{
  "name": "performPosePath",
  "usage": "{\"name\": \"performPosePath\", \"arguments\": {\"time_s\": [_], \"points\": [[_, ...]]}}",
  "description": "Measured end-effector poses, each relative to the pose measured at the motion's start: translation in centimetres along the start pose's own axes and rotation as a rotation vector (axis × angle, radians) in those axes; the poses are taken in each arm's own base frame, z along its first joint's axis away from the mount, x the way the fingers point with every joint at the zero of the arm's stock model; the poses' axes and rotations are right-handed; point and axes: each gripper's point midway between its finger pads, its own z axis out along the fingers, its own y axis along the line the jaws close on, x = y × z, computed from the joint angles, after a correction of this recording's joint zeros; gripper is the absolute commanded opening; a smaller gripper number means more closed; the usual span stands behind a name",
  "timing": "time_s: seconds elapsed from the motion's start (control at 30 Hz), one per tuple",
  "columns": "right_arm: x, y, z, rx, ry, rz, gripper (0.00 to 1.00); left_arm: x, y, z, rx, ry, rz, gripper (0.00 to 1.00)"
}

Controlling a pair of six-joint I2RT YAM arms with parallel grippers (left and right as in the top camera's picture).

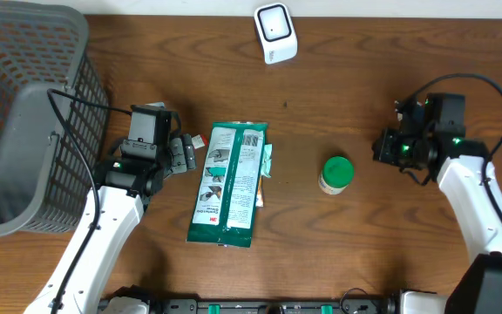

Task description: Scan the item barcode

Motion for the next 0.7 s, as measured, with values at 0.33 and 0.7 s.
{"name": "performPosePath", "arguments": {"time_s": [0.33,0.7], "points": [[3.9,0.5,3.1,-0.127,0.024,0.104,0.01,0.0,0.0,0.0,0.000,0.000,0.000,0.88],[9.0,3.5,3.6,-0.274,0.200,0.219,0.01,0.0,0.0,0.0,0.000,0.000,0.000,0.88]]}}
